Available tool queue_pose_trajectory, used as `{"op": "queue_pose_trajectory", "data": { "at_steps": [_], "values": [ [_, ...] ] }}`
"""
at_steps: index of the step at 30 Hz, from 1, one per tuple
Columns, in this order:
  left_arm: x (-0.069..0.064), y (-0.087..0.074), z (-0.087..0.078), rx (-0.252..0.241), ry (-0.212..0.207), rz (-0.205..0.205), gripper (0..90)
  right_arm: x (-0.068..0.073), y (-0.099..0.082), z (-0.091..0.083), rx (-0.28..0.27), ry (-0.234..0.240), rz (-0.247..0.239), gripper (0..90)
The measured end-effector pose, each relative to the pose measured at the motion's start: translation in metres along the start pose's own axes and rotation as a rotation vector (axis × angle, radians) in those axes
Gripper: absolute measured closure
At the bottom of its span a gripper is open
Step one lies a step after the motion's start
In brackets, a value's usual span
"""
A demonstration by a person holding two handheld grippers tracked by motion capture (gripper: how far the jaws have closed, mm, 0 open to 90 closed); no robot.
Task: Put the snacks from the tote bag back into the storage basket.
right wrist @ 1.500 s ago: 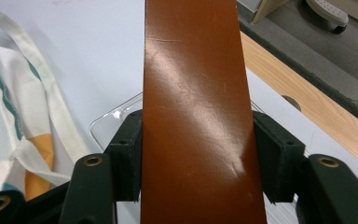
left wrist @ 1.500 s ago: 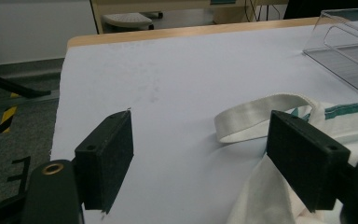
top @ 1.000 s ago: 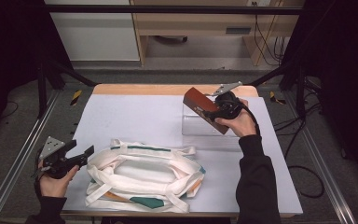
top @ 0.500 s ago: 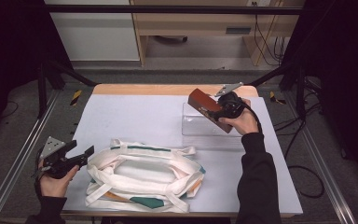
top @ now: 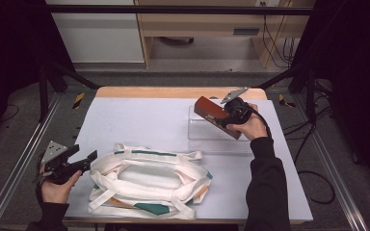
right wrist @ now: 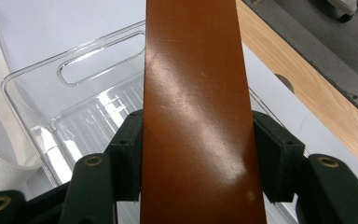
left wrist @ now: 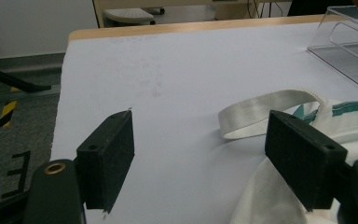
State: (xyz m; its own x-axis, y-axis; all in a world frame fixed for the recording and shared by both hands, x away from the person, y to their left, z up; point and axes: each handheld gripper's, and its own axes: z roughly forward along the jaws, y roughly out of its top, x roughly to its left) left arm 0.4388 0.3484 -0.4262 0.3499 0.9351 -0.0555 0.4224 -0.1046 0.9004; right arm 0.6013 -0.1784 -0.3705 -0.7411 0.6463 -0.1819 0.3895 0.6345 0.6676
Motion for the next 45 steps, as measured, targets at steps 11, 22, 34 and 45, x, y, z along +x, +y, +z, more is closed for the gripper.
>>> {"op": "queue_pose_trajectory", "data": {
  "at_steps": [11, 22, 34, 45],
  "values": [
    [0.001, 0.0, -0.001, -0.002, 0.002, 0.001, 23.8, 0.003, -0.001, 0.013, 0.035, 0.029, -0.024, 43.3],
    [0.0, 0.0, -0.001, 0.001, -0.002, 0.006, 23.9, 0.004, -0.008, 0.032, 0.082, 0.062, 0.013, 43.1],
    [0.0, 0.001, -0.001, -0.004, -0.004, 0.006, 24.1, 0.006, -0.013, 0.055, 0.154, 0.093, 0.027, 43.1],
    [0.0, 0.0, -0.001, -0.001, -0.005, 0.008, 24.1, 0.007, -0.015, 0.059, 0.221, 0.08, 0.045, 42.6]
  ]
}}
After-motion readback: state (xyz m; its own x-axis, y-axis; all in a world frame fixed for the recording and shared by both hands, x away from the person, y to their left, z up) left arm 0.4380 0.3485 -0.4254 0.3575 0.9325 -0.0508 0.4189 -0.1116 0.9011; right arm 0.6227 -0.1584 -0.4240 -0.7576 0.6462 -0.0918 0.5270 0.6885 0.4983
